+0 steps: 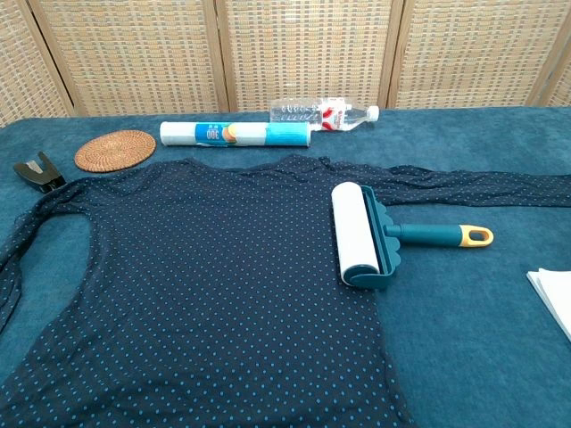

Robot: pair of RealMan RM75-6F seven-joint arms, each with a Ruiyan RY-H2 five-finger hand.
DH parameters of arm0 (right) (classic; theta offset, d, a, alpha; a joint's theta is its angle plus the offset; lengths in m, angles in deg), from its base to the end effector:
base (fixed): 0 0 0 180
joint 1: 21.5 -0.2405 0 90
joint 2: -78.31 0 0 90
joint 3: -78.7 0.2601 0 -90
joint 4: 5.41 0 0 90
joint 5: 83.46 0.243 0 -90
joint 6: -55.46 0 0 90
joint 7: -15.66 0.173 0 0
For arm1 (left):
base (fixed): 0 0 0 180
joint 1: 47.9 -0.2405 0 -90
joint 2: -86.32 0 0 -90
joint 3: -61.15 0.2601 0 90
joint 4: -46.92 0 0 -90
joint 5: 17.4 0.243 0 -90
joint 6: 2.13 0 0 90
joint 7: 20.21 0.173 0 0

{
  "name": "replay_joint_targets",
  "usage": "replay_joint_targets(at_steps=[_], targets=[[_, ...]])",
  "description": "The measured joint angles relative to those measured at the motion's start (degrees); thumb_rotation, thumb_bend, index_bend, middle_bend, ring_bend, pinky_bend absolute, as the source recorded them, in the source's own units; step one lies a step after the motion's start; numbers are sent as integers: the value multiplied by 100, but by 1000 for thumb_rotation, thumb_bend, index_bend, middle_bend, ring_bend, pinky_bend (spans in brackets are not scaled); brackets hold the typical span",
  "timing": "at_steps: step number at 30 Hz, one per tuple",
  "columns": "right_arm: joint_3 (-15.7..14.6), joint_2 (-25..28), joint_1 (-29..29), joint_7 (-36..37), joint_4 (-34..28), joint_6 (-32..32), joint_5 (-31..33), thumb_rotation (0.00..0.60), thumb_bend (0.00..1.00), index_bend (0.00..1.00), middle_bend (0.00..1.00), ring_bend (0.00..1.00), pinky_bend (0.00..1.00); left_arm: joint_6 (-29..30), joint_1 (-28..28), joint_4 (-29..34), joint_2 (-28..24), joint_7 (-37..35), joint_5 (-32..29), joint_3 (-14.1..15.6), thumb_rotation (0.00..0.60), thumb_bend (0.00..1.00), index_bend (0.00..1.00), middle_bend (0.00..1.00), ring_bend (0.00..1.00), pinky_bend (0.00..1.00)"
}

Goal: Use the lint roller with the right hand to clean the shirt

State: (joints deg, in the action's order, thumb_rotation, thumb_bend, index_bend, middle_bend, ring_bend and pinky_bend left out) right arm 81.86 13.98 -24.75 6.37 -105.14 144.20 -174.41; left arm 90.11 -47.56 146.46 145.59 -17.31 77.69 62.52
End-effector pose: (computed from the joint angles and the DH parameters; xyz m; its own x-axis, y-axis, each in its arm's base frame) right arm -0.2841 -0.2025 0.1240 0.4236 0.0602 0.9039 -0.9013 -0.0715 0.4272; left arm -0.2957 0.1684 0.1441 0.4047 -0.0220 0.9142 0.9099 -0.0893 -0.4050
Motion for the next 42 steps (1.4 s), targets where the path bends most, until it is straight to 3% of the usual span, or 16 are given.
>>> replay_joint_targets(at_steps=[11,12,14,16,18,21,23,27,32,42], targets=[[21,-5,-102,-55,-83,-224,88,600,0,0,1,0,0,-23,20,-9,1,-68,-19,-25,600,0,0,0,0,0],[47,8,-159,-93,-108,-312,111,600,0,0,31,21,0,-38,29,-16,6,-76,-38,-35,600,0,0,0,0,0],[126,44,-310,-221,-149,-517,168,600,0,0,181,189,5,-83,52,-25,13,-82,-80,-53,600,0,0,0,0,0],[280,86,-605,-454,-197,-906,278,600,0,0,428,493,146,-157,88,-30,22,-83,-175,-91,600,0,0,0,0,0],[458,110,-969,-683,-230,-1414,510,600,0,0,632,710,490,-218,118,-30,26,-86,-272,-129,600,0,0,0,0,0],[678,95,-1465,-925,-220,-2097,897,600,0,0,805,866,860,-270,140,-33,33,-87,-357,-161,600,0,0,0,0,0],[815,49,-1831,-1066,-174,-2563,1235,600,0,0,864,925,957,-298,150,-37,38,-84,-391,-170,600,0,0,0,0,0],[961,-134,-2371,-1356,-15,-3250,1926,600,0,28,926,989,1000,-405,189,-43,60,-55,-492,-193,600,0,0,0,0,0],[1021,-653,-2896,-1996,271,-3706,2905,600,39,193,949,1000,1000,-695,305,-71,120,27,-770,-256,600,0,0,0,0,0],[891,-1572,-3930,-3208,833,-3899,4629,600,266,364,959,1000,1000,-860,389,-103,150,58,-977,-314,600,0,0,0,0,0]])
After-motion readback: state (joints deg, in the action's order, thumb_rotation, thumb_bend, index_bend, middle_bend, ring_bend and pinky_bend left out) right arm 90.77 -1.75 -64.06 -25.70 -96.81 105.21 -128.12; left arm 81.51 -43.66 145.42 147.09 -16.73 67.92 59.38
